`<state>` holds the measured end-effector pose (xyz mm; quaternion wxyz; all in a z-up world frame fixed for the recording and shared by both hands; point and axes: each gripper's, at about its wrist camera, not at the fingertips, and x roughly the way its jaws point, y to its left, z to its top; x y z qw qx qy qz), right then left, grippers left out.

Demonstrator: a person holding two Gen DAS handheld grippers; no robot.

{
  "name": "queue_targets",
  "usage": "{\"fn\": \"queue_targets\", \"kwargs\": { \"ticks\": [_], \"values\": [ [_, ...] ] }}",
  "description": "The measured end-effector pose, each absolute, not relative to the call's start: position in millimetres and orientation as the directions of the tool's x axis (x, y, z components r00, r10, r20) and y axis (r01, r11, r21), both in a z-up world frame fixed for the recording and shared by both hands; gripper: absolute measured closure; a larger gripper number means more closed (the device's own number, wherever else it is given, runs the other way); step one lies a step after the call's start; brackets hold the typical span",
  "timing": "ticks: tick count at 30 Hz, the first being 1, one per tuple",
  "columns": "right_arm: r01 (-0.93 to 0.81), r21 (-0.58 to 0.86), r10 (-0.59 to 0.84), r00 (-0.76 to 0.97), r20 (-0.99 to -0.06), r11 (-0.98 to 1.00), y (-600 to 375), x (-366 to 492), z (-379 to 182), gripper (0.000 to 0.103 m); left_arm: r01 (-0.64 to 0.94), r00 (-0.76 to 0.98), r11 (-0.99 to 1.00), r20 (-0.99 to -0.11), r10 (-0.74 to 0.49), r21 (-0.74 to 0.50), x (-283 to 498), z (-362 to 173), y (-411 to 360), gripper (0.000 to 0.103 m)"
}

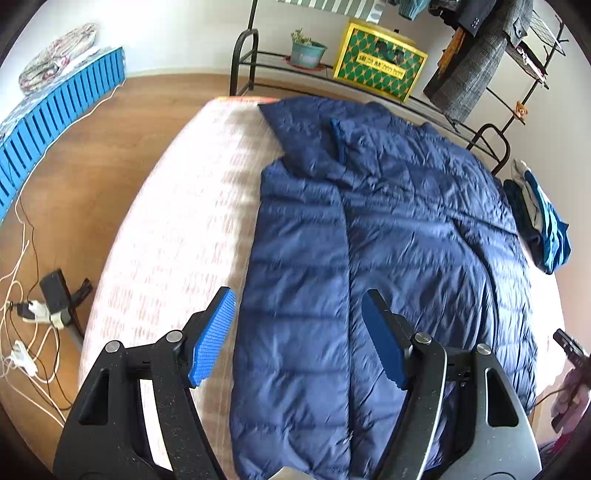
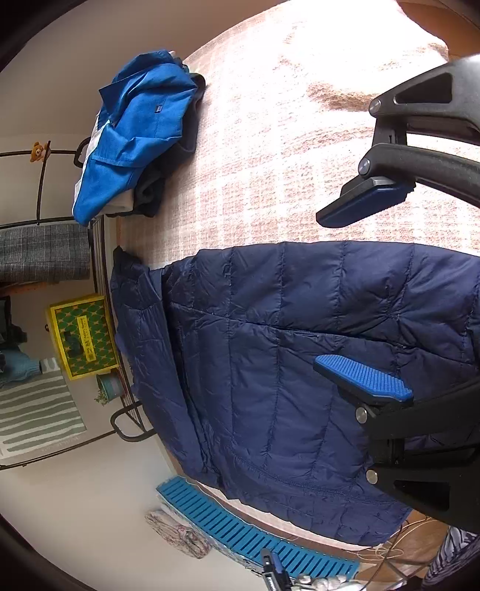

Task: Fold large clothes
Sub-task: 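Grasp the jacket hem with the left gripper while the right gripper grasps it too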

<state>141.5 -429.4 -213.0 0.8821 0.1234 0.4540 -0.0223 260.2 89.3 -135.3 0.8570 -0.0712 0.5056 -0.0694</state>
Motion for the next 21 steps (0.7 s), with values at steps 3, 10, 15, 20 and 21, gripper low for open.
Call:
{"fn": "queue_targets", "kwargs": {
  "ticks": [3,10,15,20,21],
  "values": [
    [0.177,0.201,0.067,0.565,-0.822,0.963,-440.0,125.8,-222.9,0.022,0.035,0.427,0.982,-0.886,-0.182,-0.185,226.2,-158.8,103.7,0.030],
    [0.195,0.333,0.200,0.495,-0.846,0.923,-453.5,96.1,-249.0,0.022,-0.056,0.300,0.948,-0.911,-0.284,-0.314,177.6,-207.4,132.8,0.030],
    [0.165,0.365,0.256,0.461,-0.850,0.916,-447.0,84.3,-262.8,0.022,-0.083,0.271,0.914,-0.892,-0.362,-0.396,159.3,-222.6,139.7,0.030],
    [0.108,0.416,0.335,0.431,-0.838,0.903,-430.2,86.4,-269.0,0.028,-0.059,0.246,0.895,-0.875,-0.417,-0.443,153.6,-227.5,130.5,0.044],
    [0.095,0.426,0.351,0.422,-0.836,0.900,-426.2,87.8,-270.9,0.029,-0.044,0.250,0.900,-0.877,-0.411,-0.434,153.5,-226.7,127.2,0.052]
  ]
}}
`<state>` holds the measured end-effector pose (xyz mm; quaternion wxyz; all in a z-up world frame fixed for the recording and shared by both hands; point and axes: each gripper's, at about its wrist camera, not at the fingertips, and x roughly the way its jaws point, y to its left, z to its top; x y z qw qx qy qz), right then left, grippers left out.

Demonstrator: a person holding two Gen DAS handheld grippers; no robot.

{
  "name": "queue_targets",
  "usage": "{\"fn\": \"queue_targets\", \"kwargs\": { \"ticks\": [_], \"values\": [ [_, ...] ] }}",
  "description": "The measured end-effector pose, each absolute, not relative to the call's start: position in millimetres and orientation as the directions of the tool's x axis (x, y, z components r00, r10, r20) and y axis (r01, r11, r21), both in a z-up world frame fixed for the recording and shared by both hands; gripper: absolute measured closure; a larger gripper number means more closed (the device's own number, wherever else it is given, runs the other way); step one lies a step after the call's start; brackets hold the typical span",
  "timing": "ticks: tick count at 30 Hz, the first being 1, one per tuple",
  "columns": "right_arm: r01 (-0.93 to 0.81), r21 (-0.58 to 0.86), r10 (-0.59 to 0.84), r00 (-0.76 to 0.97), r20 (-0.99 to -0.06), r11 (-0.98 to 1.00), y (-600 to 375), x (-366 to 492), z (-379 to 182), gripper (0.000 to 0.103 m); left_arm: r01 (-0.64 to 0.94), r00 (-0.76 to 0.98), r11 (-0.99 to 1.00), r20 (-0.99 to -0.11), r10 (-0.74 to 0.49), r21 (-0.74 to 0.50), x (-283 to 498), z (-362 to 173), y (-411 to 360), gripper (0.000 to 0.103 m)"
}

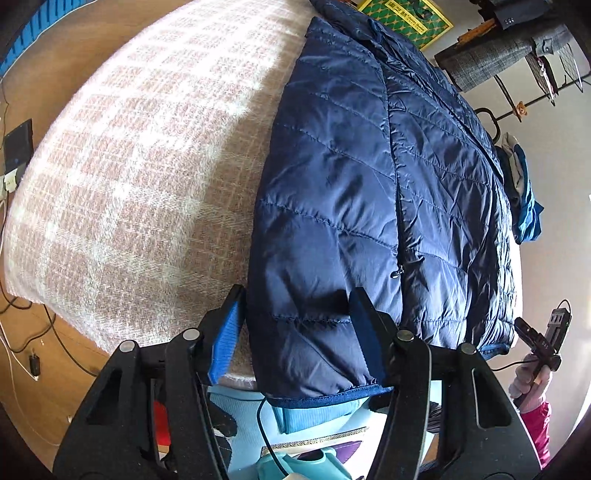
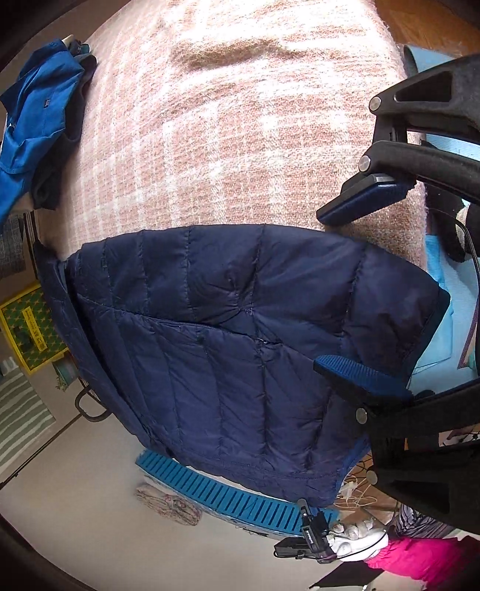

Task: Fold large clothes
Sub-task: 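Grasp the jacket hem with the left gripper while the right gripper grasps it too, then lift the hem with both grippers and fold it toward the collar, then release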

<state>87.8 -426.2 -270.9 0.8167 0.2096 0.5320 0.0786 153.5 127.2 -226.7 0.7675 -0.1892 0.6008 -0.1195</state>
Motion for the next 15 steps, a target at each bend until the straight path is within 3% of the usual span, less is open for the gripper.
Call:
{"fn": "queue_targets", "kwargs": {
  "ticks": [5,8,9,10,12,15],
  "values": [
    [0.094,0.471,0.391,0.429,-0.814,0.877,-421.5,95.7,-274.4,0.032,-0.049,0.247,0.874,-0.854,-0.458,-0.483,159.0,-228.1,123.4,0.077],
    [0.117,0.513,0.421,0.432,-0.797,0.850,-425.4,99.8,-277.7,0.054,-0.032,0.263,0.873,-0.847,-0.462,-0.486,160.2,-225.4,118.0,0.094],
    [0.112,0.519,0.433,0.422,-0.797,0.847,-425.0,101.4,-279.2,0.078,-0.024,0.274,0.877,-0.847,-0.456,-0.480,160.1,-223.2,115.6,0.096],
    [0.109,0.531,0.449,0.410,-0.794,0.840,-424.8,102.4,-281.8,0.088,-0.014,0.285,0.880,-0.846,-0.451,-0.475,158.3,-220.4,114.6,0.097],
    [0.102,0.553,0.467,0.422,-0.777,0.827,-422.9,100.9,-281.6,0.095,0.007,0.313,0.887,-0.841,-0.441,-0.463,154.9,-212.5,111.3,0.098],
    [0.077,0.530,0.443,0.457,-0.771,0.844,-416.3,94.5,-267.8,0.098,0.039,0.363,0.887,-0.820,-0.442,-0.460,144.1,-193.5,112.2,0.099]
  ]
}}
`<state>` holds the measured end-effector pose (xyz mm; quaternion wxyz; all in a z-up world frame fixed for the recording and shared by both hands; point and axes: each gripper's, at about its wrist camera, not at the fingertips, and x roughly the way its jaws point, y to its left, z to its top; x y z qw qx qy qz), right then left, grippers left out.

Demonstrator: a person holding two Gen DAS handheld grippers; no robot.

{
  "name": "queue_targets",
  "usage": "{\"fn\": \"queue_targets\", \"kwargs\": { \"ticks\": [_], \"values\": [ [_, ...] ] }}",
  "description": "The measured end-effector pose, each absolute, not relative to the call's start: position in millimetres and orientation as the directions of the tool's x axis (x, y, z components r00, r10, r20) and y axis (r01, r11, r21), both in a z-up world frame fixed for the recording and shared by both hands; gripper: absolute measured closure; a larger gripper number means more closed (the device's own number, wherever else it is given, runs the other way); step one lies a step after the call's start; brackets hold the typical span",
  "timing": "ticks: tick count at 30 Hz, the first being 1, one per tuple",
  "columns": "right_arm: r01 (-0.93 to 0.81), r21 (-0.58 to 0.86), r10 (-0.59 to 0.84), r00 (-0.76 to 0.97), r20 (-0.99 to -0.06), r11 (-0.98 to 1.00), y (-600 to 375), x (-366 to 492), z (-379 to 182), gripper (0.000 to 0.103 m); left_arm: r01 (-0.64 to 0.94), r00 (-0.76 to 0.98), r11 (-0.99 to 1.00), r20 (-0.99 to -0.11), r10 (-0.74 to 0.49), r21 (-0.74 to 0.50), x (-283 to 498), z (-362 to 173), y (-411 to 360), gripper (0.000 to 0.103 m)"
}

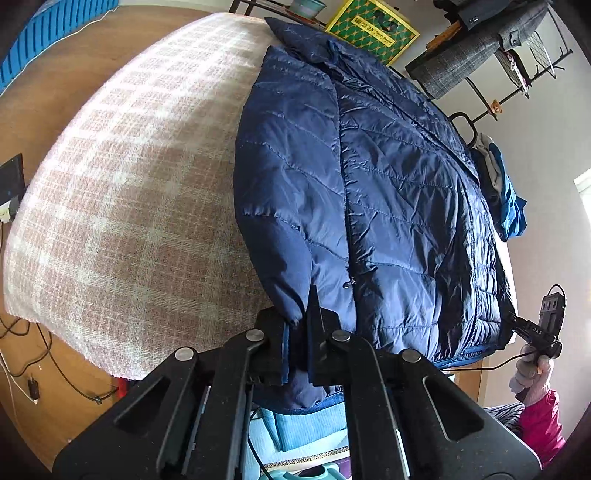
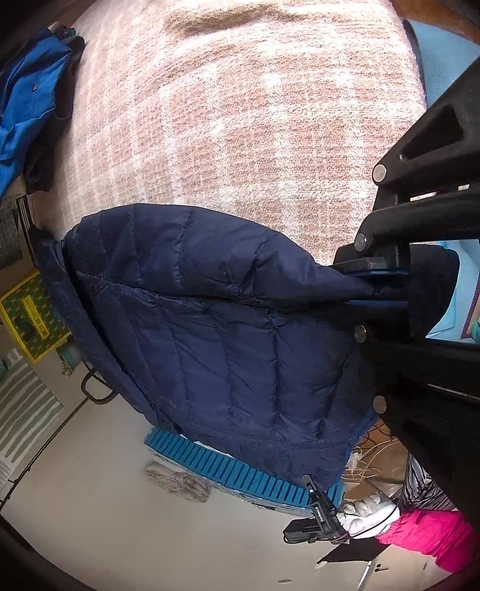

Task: Fold large clothes
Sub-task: 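Lift the hem with both grippers and fold it toward the collar, then release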

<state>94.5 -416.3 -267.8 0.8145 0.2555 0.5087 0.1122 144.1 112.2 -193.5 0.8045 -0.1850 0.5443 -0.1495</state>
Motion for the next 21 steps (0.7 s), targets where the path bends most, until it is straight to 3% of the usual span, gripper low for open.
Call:
{"fn": "queue_targets", "kwargs": {
  "ticks": [10,21],
  "values": [
    [0.054,0.602,0.475,0.560,-0.679,0.797,-423.9,47.2,-215.5,0.099,0.094,0.484,0.839,-0.712,-0.509,-0.536,93.9,-125.3,132.7,0.100],
    [0.057,0.648,0.491,0.604,-0.628,0.759,-435.1,37.3,-196.1,0.099,0.089,0.515,0.774,-0.636,-0.575,-0.627,65.7,-95.9,147.8,0.100]
  ]
}}
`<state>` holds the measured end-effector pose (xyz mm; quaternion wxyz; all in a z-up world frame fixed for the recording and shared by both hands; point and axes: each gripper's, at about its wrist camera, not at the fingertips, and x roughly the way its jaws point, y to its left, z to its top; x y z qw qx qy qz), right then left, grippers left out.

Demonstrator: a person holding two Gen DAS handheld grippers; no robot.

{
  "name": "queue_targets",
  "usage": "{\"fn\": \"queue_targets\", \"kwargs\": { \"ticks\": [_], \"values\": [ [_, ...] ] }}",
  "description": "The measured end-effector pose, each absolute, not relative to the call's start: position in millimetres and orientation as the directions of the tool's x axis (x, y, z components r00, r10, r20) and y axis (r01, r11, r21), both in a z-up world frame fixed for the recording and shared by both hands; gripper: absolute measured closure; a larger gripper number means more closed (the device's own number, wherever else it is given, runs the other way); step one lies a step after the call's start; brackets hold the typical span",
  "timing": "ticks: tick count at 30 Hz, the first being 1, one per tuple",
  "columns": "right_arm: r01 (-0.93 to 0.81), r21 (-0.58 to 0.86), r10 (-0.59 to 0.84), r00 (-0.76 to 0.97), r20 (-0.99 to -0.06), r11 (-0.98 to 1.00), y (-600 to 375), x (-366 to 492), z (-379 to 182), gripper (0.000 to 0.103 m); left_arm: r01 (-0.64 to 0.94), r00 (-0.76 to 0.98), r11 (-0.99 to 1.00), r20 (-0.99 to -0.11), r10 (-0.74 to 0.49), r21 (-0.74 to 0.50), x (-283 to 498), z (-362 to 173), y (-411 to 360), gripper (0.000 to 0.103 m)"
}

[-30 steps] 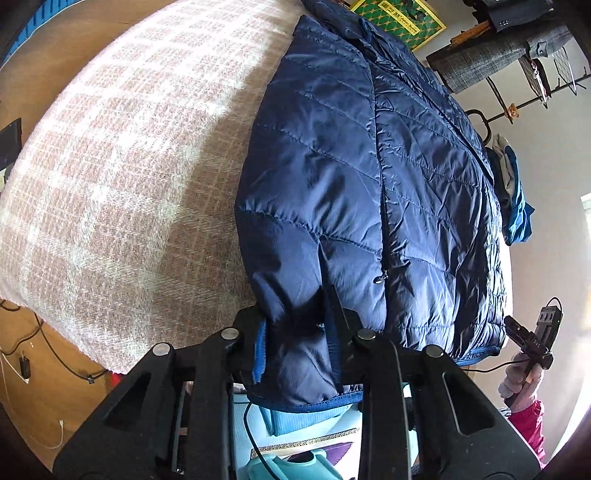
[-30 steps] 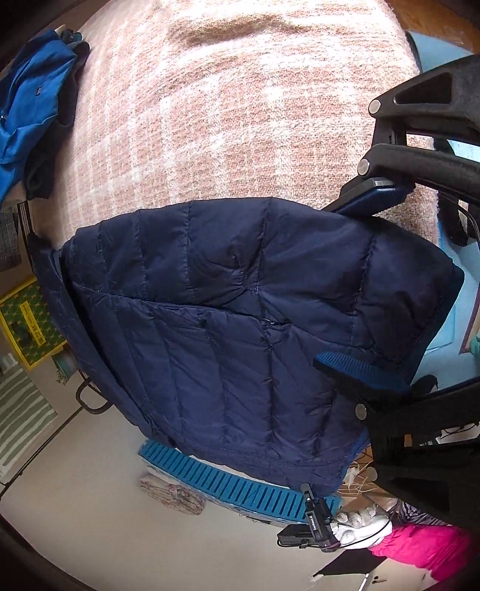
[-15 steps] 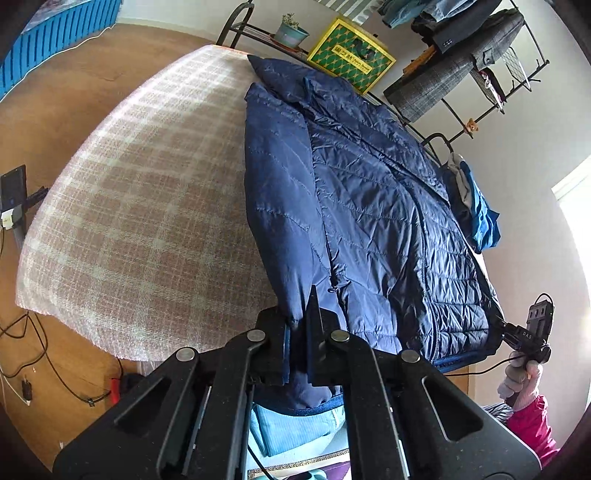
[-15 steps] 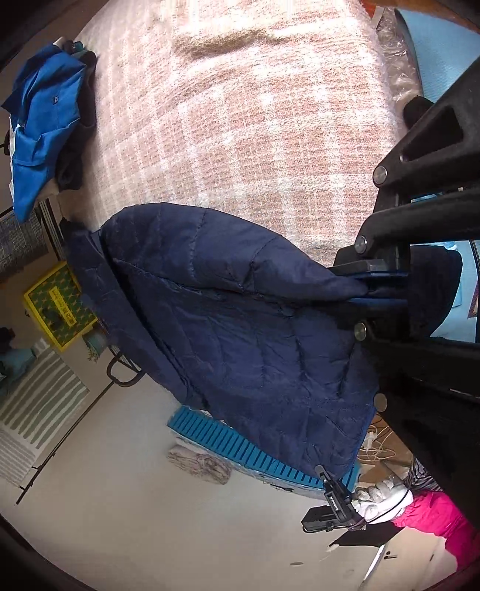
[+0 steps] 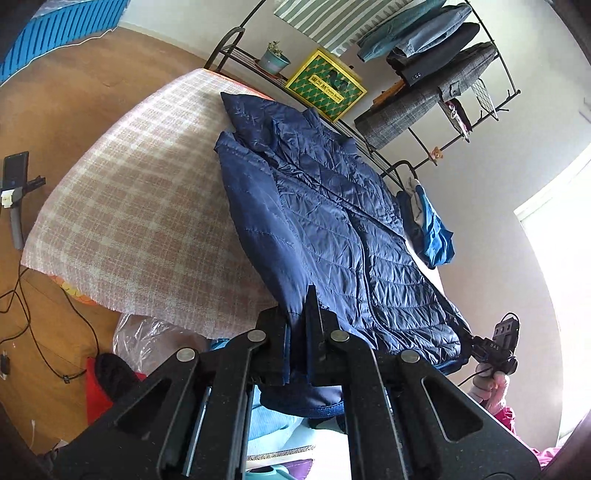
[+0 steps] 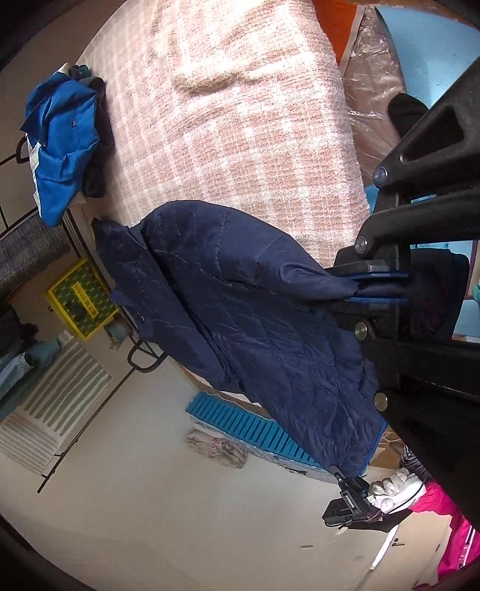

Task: Fold large clothes
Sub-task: 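Lift the hem with both grippers and fold it toward the collar, then release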

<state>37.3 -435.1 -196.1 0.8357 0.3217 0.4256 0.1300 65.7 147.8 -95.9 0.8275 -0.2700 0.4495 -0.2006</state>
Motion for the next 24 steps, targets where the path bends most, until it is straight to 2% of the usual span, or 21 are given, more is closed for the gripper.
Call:
{"fn": "queue_targets", "kwargs": {
  "ticks": [4,13,17,24],
  "values": [
    [0.025,0.653,0.485,0.648,-0.587,0.757,-450.0,57.5,-176.3,0.099,0.115,0.550,0.780,-0.615,-0.566,-0.615,95.4,-71.9,142.6,0.100],
    [-0.027,0.569,0.415,0.712,-0.565,0.822,-457.8,152.0,-117.1,0.099,0.190,0.627,0.822,-0.578,-0.522,-0.537,210.0,-17.1,113.4,0.100],
    [-0.009,0.542,0.380,0.722,-0.578,0.840,-460.6,202.1,-105.9,0.099,0.184,0.640,0.830,-0.577,-0.507,-0.527,270.4,-12.9,101.3,0.100],
    [0.070,0.517,0.334,0.688,-0.644,0.853,-467.5,299.1,-129.2,0.099,0.131,0.623,0.875,-0.647,-0.439,-0.467,372.5,-42.9,73.3,0.100]
  ]
}}
